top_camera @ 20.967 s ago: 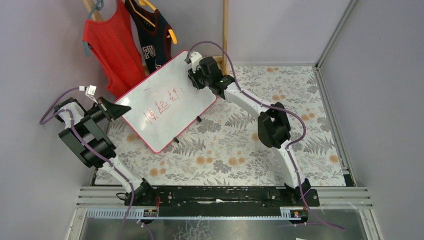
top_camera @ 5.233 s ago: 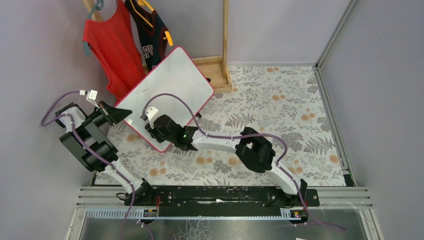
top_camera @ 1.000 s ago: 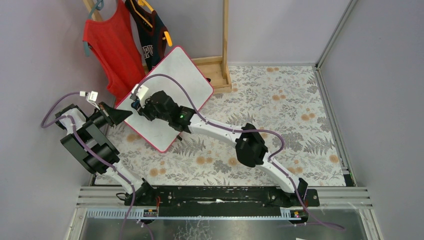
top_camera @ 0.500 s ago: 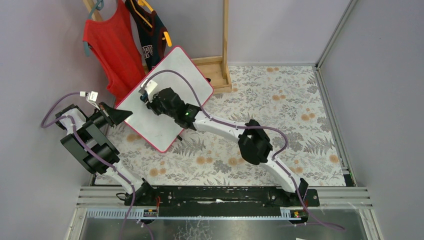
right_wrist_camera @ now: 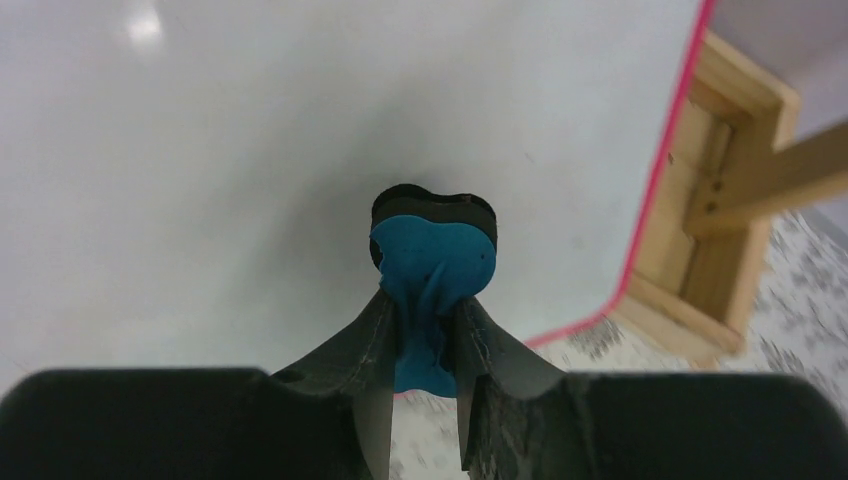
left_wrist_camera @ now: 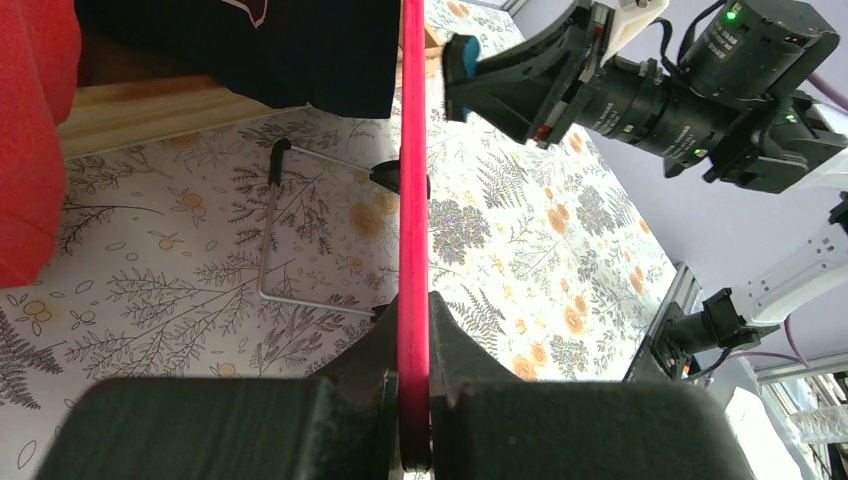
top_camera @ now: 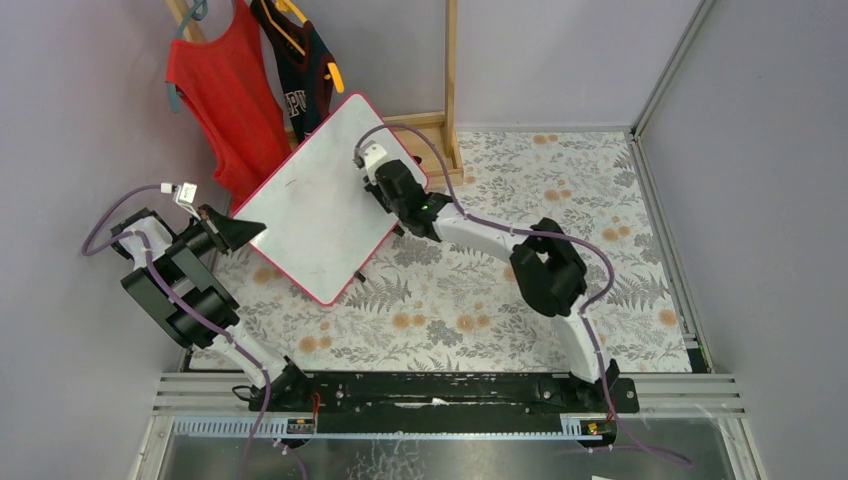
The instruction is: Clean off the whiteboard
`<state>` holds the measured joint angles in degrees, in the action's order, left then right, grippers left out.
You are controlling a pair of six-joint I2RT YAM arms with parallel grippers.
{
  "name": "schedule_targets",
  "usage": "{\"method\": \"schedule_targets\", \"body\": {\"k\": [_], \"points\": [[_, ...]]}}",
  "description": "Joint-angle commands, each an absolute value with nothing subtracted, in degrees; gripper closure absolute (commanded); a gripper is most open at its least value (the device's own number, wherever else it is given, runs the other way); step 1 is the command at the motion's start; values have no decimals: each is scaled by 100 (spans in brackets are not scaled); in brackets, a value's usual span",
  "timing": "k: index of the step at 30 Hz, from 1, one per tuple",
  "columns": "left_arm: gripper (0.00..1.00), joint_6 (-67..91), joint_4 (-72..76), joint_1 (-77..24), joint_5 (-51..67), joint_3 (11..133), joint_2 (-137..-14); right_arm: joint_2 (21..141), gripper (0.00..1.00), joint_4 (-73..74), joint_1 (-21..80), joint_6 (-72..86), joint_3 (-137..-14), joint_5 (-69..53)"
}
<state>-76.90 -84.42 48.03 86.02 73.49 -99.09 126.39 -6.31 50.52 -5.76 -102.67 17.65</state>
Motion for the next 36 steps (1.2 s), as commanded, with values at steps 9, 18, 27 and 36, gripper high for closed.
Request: {"method": "schedule_targets", "body": {"k": [9,18,27,36], "points": [[100,-7558,-8332,4679,7504,7596,-9923,9669,100,1683,3546,834,-8577,2548],[100,-7339,-8332,4518,7405,7748,-9878,8307,100,2320,2819,1543,-6862,2958],[100,-7235,-8323,4502,7329,7842,-9735,7611,100,1930,1771,1990,-5467,2757],[98,-7277,-8324,4484,7217,7766,-9708,8023,100,1787,1152,1770,-5449,1851]]}}
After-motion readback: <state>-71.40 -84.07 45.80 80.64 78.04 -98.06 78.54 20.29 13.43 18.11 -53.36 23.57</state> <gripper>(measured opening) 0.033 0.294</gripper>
